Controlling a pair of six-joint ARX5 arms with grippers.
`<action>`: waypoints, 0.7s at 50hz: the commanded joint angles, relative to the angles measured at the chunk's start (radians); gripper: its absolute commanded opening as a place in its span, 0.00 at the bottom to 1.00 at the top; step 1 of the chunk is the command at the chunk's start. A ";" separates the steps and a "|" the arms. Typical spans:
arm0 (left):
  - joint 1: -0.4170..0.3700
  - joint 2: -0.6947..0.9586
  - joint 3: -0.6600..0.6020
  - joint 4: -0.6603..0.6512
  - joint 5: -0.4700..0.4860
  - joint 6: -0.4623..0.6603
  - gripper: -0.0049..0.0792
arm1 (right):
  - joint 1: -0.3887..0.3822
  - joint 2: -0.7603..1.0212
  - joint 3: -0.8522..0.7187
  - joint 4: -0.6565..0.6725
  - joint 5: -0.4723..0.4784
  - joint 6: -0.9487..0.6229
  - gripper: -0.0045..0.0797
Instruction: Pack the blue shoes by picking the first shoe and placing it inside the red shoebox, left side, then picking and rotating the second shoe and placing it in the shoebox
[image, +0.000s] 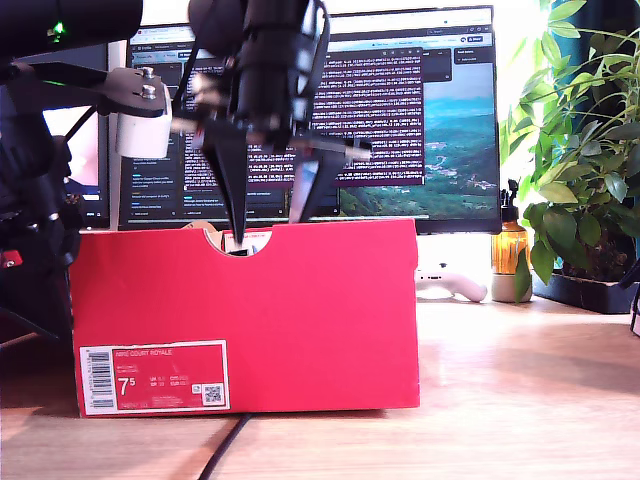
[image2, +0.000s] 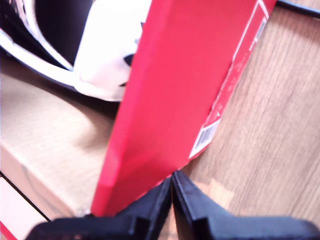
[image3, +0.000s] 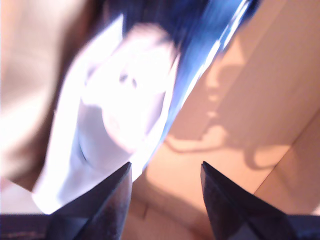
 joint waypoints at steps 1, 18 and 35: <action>-0.004 0.011 0.002 0.012 0.013 -0.007 0.04 | -0.007 -0.052 0.034 0.001 0.000 0.013 0.53; -0.004 0.011 0.002 0.013 0.017 -0.007 0.04 | -0.122 -0.081 0.055 -0.005 0.096 0.336 0.53; -0.004 0.011 0.002 0.012 0.033 -0.007 0.04 | -0.250 -0.183 0.055 -0.012 0.271 0.631 0.53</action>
